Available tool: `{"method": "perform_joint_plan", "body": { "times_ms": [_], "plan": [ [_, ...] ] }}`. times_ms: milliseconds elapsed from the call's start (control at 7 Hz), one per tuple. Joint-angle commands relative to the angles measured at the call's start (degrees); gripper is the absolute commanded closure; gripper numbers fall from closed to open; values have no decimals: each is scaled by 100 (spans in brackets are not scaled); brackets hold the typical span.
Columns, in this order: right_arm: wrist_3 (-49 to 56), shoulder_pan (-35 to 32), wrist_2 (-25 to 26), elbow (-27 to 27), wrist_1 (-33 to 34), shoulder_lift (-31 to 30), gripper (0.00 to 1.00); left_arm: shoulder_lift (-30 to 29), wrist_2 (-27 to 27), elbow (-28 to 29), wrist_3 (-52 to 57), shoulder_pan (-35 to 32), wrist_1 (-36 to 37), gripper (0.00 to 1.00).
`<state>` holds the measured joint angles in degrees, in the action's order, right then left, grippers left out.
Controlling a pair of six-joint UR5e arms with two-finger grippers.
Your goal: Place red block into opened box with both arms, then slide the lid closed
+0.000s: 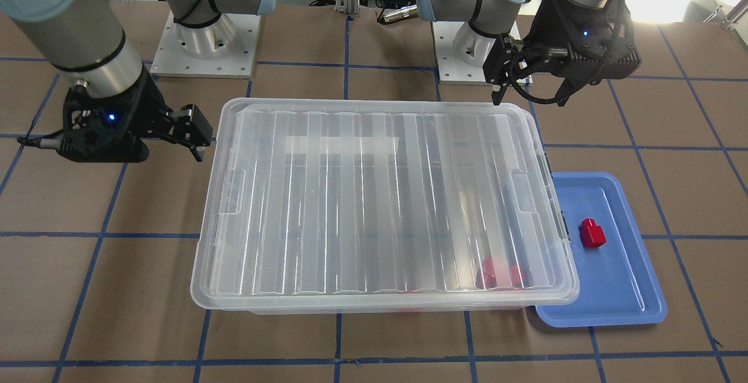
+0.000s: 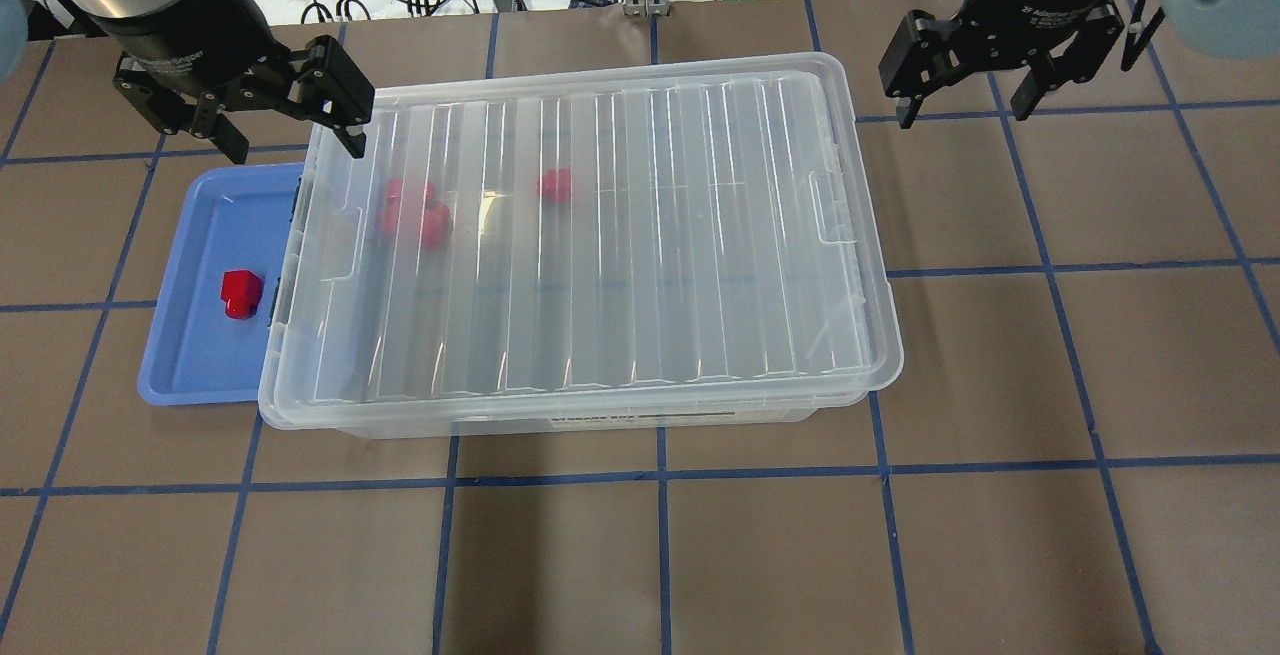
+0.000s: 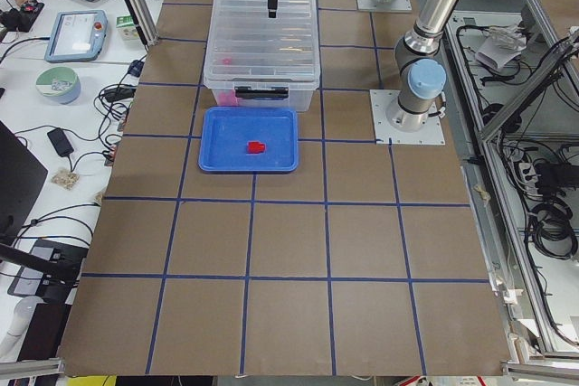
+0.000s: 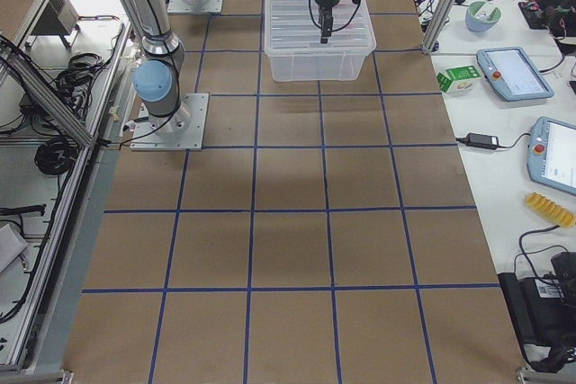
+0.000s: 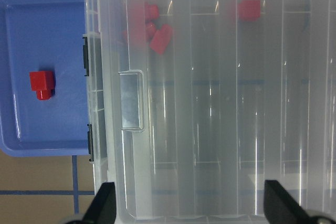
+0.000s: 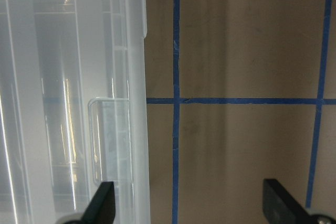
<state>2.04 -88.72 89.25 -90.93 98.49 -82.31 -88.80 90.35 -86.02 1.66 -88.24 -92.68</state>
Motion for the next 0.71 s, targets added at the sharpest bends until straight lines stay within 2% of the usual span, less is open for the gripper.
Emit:
{"method": "perform_joint_plan", "body": {
  "times_ms": [0, 571],
  "plan": [
    [-3, -13, -39, -512, 828, 363, 0, 11, -8, -2, 1, 0, -4, 0],
    [41, -57, -30, -584, 1005, 566, 0, -6, 1, -11, 62, 26, 5, 0]
  ]
}}
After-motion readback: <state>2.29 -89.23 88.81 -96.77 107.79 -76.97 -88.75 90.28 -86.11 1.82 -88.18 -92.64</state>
